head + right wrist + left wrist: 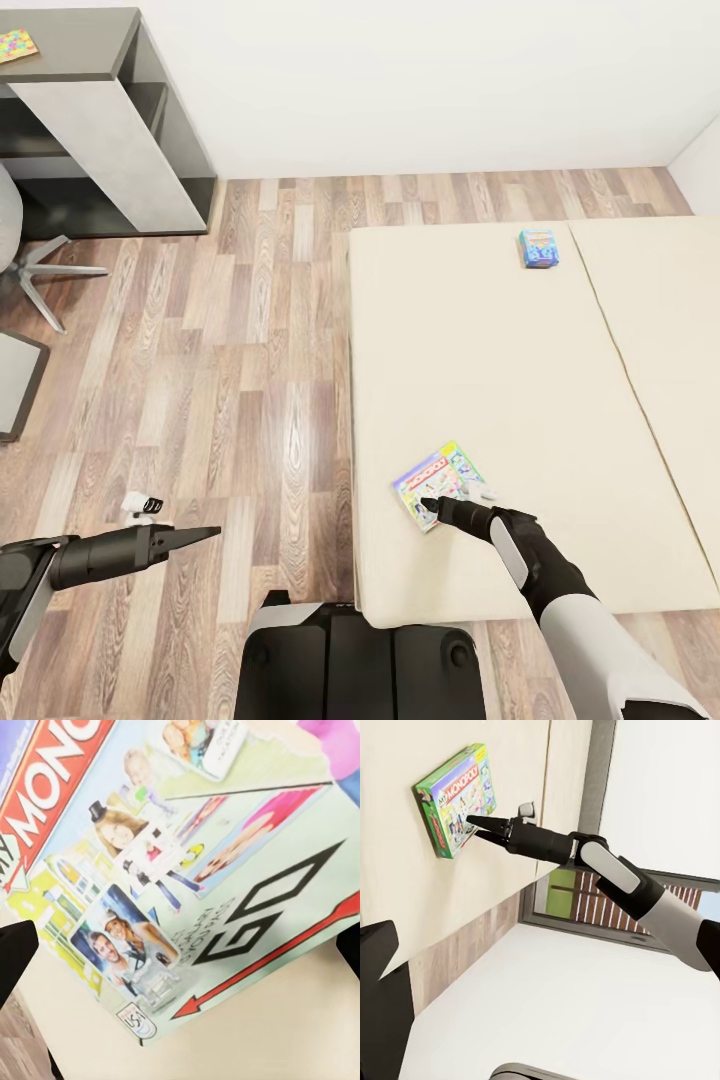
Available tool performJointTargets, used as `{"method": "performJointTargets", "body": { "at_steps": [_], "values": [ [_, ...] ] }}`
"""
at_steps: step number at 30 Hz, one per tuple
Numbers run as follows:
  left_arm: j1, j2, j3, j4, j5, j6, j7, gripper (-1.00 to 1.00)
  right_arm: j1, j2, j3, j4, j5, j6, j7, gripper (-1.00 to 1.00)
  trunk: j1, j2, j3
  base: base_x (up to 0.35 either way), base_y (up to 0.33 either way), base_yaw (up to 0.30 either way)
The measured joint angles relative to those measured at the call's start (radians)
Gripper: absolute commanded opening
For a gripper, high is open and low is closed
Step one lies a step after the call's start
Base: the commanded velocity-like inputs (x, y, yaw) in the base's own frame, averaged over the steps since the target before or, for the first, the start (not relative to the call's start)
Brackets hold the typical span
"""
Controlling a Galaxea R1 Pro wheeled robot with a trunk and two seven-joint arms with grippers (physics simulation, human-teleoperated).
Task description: Put all the toys in the child's room - the three board games (two on the bed and one on the table), the two jigsaw puzzles on the table, and the tennis ball on the table - inside the toy box on the table in the child's room.
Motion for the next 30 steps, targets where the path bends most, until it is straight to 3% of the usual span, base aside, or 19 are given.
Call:
{"method": "performJointTargets", "body": {
  "at_steps": [30],
  "values": [
    [0.000,0.001,0.004,0.003,0.002,-0.002,0.000,1.00,0.000,0.000,-0.008,0.007,-0.001,0.006,-0.013,1.00,0.000,0.000,0.000,0.000,0.000,0.000]
  ]
}}
